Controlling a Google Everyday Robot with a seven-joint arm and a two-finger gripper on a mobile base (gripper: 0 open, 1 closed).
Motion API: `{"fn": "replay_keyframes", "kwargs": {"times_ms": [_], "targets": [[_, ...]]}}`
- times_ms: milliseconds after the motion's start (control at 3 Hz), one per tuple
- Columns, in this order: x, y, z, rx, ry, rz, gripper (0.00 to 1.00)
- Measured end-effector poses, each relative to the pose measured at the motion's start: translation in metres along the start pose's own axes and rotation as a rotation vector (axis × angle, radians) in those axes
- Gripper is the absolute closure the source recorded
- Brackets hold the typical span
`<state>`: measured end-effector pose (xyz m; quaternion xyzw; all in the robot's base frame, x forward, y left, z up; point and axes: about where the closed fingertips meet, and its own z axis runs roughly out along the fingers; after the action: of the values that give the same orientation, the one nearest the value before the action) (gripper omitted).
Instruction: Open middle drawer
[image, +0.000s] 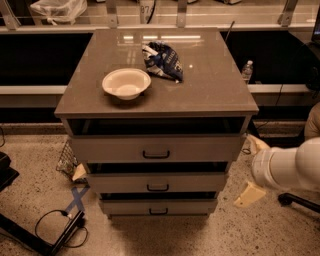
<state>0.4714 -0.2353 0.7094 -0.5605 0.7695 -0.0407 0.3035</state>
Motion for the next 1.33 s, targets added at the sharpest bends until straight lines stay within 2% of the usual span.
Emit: {"fn": "replay_keyframes", "kwargs": {"times_ms": [333, 667, 1000, 1333], "targets": [[0.036, 0.021, 0.047, 0.004, -0.017, 0.032, 0.0], [0.067, 0.035, 0.101, -0.015, -0.061, 0.025, 0.0], [0.088, 0.05, 0.145, -0.054, -0.102, 0.034, 0.0], [0.101, 0.076, 0.191, -0.111, -0.165, 0.055, 0.0]]}}
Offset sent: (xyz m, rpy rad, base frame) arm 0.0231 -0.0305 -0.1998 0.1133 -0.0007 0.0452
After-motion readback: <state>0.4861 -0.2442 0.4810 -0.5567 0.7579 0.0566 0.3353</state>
